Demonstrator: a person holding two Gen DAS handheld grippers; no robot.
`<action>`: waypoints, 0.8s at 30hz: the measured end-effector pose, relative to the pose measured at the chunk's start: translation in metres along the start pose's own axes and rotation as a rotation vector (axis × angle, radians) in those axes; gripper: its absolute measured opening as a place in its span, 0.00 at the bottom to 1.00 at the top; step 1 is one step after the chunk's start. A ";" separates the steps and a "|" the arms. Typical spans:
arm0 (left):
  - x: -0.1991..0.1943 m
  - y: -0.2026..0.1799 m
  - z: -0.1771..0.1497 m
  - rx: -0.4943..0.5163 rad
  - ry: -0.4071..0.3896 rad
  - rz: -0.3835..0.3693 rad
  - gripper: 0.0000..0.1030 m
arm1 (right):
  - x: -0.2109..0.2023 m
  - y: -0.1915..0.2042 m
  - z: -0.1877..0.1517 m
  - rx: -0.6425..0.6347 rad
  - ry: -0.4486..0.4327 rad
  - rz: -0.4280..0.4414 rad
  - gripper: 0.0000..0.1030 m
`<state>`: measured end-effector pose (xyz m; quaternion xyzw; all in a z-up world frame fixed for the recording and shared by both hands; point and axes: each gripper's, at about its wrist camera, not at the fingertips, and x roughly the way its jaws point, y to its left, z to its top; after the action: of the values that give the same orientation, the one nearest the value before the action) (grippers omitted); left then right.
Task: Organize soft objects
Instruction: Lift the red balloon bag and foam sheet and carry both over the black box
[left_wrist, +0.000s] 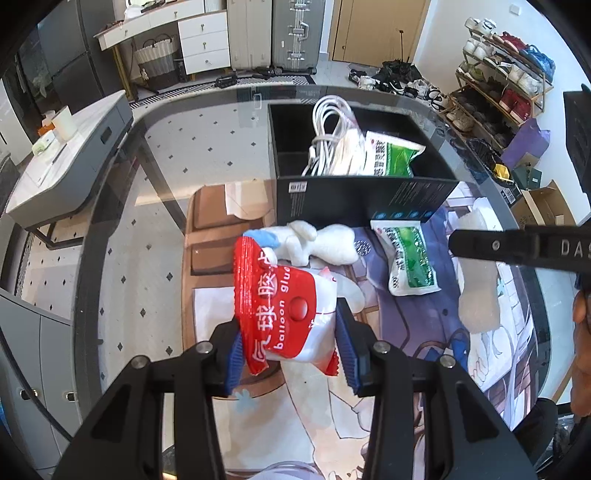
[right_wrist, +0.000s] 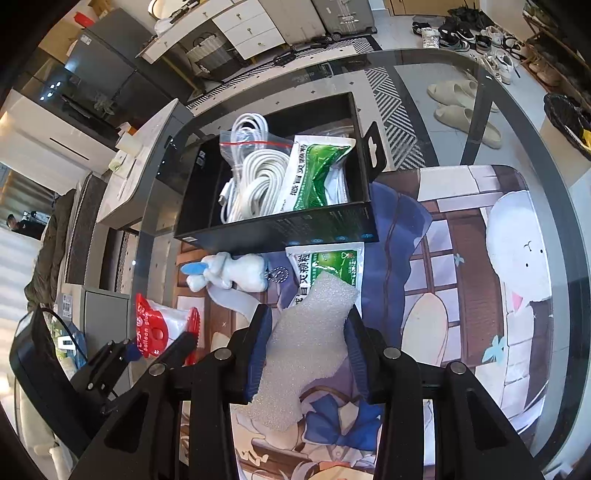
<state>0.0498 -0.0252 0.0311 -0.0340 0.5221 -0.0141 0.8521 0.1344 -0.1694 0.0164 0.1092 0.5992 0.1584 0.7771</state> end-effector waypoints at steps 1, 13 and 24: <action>-0.003 -0.002 0.001 0.002 -0.005 0.000 0.40 | -0.002 0.001 -0.001 -0.001 -0.005 0.002 0.38; -0.028 -0.018 0.022 0.039 -0.052 0.005 0.40 | -0.037 0.005 0.005 -0.032 -0.062 0.016 0.38; -0.043 -0.023 0.049 0.053 -0.094 0.006 0.40 | -0.054 0.012 0.022 -0.052 -0.107 0.026 0.38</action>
<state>0.0744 -0.0435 0.0927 -0.0105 0.4810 -0.0237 0.8763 0.1413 -0.1782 0.0750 0.1050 0.5510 0.1780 0.8085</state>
